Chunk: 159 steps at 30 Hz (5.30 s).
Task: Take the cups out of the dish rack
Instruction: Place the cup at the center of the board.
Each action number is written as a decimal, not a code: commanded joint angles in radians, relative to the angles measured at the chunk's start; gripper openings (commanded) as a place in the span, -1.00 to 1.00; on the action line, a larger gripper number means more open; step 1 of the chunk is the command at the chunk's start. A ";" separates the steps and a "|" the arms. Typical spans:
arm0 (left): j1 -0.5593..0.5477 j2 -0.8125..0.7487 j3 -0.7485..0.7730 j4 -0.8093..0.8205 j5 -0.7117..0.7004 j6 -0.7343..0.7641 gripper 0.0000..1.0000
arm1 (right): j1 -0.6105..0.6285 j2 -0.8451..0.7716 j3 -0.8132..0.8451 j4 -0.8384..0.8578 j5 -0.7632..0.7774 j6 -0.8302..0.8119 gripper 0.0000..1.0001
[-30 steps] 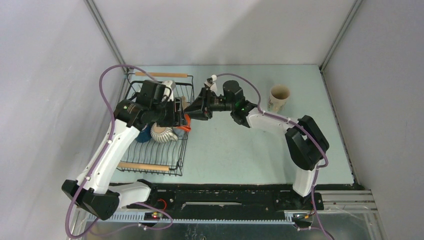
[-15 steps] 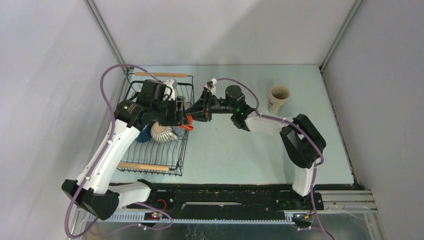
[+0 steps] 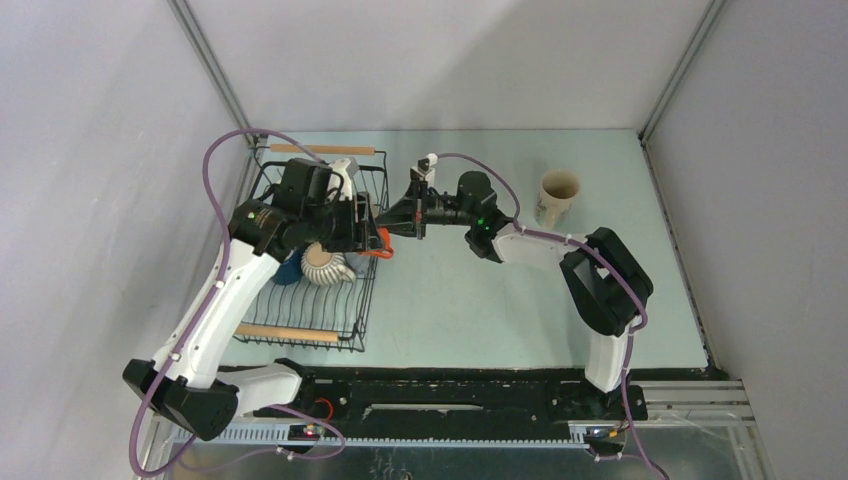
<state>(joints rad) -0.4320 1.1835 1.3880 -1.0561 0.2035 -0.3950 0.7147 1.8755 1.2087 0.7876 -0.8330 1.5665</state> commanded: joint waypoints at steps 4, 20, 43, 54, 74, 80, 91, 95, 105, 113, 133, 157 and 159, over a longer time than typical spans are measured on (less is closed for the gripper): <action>-0.011 -0.020 -0.041 0.109 0.004 0.009 -0.23 | 0.014 -0.032 -0.016 0.003 0.015 0.031 -1.00; -0.011 -0.041 -0.072 0.151 0.041 0.020 0.65 | -0.012 -0.104 -0.017 -0.180 0.098 -0.084 -1.00; -0.012 -0.128 -0.006 0.155 -0.022 0.028 1.00 | -0.099 -0.209 -0.016 -0.442 0.172 -0.259 -1.00; -0.012 -0.226 -0.109 0.207 -0.074 0.033 1.00 | -0.270 -0.341 -0.007 -0.929 0.382 -0.638 -1.00; -0.028 -0.305 -0.373 0.392 -0.075 0.022 1.00 | -0.292 -0.062 0.358 -1.350 1.147 -1.180 -1.00; -0.028 -0.371 -0.444 0.427 -0.092 -0.007 1.00 | -0.284 0.015 0.395 -1.304 1.188 -1.231 -1.00; -0.028 -0.445 -0.534 0.437 -0.087 -0.027 1.00 | -0.269 0.159 0.484 -1.276 1.253 -1.306 -1.00; -0.028 -0.461 -0.546 0.427 -0.088 -0.028 1.00 | -0.271 0.202 0.502 -1.280 1.269 -1.313 -1.00; -0.028 -0.511 -0.598 0.435 -0.090 -0.034 1.00 | -0.265 0.230 0.472 -1.268 1.295 -1.306 -1.00; -0.028 -0.518 -0.600 0.433 -0.083 -0.021 1.00 | -0.260 0.241 0.476 -1.280 1.304 -1.299 -0.94; -0.028 -0.501 -0.578 0.424 -0.061 -0.003 1.00 | -0.251 0.233 0.430 -1.271 1.307 -1.262 -0.56; -0.028 -0.503 -0.457 0.345 -0.171 -0.034 1.00 | -0.181 -0.011 0.511 -1.537 1.314 -1.142 0.01; -0.028 -0.499 -0.433 0.328 -0.198 -0.049 1.00 | -0.164 -0.062 0.499 -1.565 1.295 -1.137 0.22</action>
<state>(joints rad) -0.4561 0.6872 0.8368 -0.7136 0.0841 -0.4183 0.5114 1.9652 1.6661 -0.7006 0.4614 0.3840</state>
